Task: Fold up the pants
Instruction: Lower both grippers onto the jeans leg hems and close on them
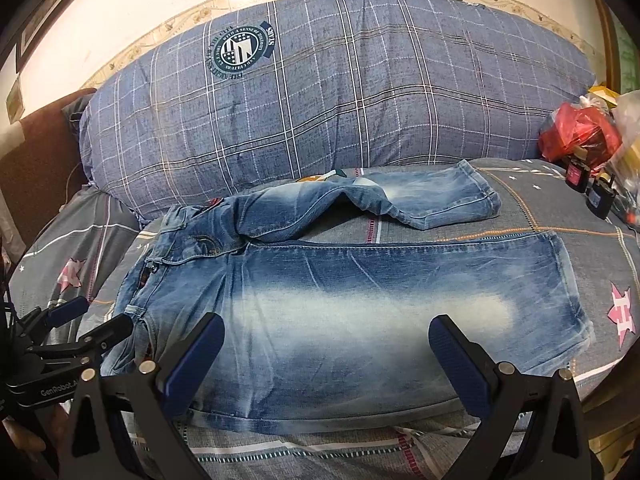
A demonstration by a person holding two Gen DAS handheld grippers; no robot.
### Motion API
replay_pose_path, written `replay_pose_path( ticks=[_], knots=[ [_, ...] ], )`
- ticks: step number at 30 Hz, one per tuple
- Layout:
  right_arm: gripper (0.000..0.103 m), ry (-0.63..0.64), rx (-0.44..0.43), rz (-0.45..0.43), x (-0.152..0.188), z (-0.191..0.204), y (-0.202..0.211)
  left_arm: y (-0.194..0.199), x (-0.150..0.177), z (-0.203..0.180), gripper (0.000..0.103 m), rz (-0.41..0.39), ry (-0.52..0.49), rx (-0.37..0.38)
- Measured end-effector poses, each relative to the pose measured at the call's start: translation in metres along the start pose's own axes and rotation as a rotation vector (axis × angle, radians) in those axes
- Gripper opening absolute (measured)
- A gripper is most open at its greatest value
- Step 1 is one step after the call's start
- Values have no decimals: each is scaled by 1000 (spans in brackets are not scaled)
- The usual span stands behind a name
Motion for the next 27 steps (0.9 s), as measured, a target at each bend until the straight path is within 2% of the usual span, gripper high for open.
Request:
replay_pose_path(
  ticks=[20,23,27],
  knots=[
    [103,40,-20,15,-27,3,-41,-39,-8,14,94,68,14,-33],
    [103,57,-31,18,-33,5,-49,-46,-23,22,94,76,20,-18],
    [103,54,-45,13,-48,-2,-60,-70,-69,59,94,116,111,10]
  ],
)
Point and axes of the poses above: each gripper's, at about its wrist camera, not at the fingertips, and y roughly against the way its jaws point, z to its left, x to its underside, the point moved 2 cm from there along -y, roughly the way its jaws point, and after that the axes turned 13 degrees about y, right-handed, at the moved point
